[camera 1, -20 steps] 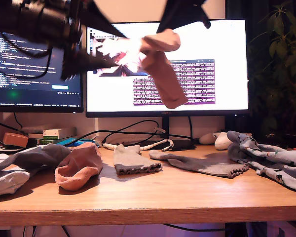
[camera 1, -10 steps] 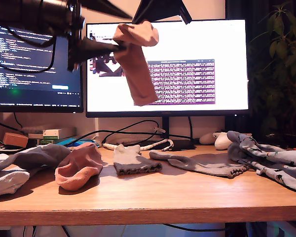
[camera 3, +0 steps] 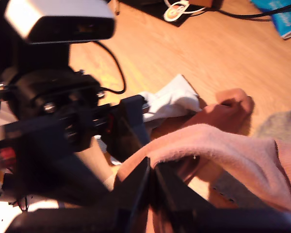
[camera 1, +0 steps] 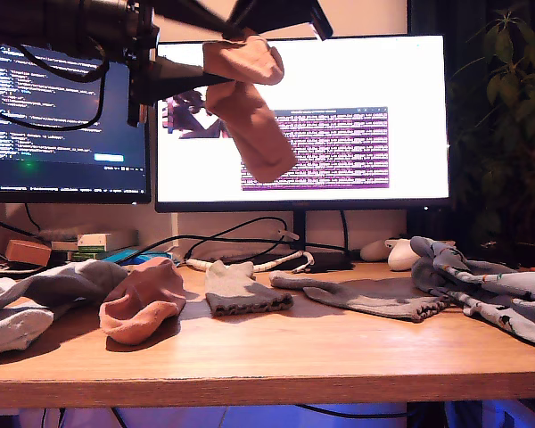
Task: Pair up the socks based on colour and pattern, by placing them on top of one another
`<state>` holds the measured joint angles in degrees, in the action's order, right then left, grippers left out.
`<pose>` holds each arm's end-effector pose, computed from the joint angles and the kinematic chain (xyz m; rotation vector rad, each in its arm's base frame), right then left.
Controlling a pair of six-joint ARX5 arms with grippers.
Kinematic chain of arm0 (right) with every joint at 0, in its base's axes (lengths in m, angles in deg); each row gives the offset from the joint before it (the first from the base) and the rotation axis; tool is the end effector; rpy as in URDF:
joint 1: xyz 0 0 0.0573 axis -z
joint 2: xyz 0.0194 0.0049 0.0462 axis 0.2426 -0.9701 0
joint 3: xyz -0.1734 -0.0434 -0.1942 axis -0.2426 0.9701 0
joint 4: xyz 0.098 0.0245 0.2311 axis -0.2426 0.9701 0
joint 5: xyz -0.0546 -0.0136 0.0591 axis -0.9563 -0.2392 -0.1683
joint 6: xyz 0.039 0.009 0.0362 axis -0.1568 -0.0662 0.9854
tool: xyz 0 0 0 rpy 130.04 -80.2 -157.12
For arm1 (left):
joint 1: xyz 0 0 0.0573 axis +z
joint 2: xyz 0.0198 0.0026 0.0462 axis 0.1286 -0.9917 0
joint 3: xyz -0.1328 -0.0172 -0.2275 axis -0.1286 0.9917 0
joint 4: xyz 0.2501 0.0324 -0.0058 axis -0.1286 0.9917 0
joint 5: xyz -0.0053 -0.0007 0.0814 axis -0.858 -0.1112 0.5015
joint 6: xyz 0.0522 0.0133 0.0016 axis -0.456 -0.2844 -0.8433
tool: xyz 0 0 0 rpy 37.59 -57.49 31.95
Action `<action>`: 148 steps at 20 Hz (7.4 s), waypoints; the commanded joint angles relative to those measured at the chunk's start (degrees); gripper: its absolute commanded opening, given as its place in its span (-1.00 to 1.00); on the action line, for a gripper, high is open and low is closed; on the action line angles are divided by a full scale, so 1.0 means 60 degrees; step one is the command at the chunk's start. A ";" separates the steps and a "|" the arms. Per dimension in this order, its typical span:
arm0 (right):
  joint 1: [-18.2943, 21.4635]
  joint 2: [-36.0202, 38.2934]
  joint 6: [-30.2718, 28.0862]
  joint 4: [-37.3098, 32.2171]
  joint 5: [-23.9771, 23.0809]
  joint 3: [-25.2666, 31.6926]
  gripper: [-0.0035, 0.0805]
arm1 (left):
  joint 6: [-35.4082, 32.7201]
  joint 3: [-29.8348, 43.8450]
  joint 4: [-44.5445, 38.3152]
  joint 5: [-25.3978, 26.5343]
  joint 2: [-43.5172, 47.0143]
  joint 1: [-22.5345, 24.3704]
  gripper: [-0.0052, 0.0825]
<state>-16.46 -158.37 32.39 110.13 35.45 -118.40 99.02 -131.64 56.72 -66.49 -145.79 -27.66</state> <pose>0.3355 0.2165 0.3914 -0.1007 0.8416 1.1171 0.3008 -0.1359 0.2835 -0.6592 0.6415 -1.1633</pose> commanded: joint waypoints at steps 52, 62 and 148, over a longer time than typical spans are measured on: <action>0.0521 0.8604 0.0481 -0.7573 -0.4462 1.1726 -0.94 | -0.2776 -0.0390 0.1519 0.0484 0.0015 0.1982 -0.93; 0.0066 1.0182 0.0517 -0.7563 -0.4732 1.2670 -0.94 | -0.3428 -0.1647 0.1115 0.0430 -0.2051 0.2076 -0.93; 0.0022 1.0743 0.0477 -0.7916 -0.4153 1.2728 -0.94 | -0.7508 -0.3585 1.0928 0.5260 -0.4098 -0.0036 -0.94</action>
<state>-16.07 -94.35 35.23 63.02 10.36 -43.58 53.80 -153.70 122.35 -34.84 -168.83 -28.05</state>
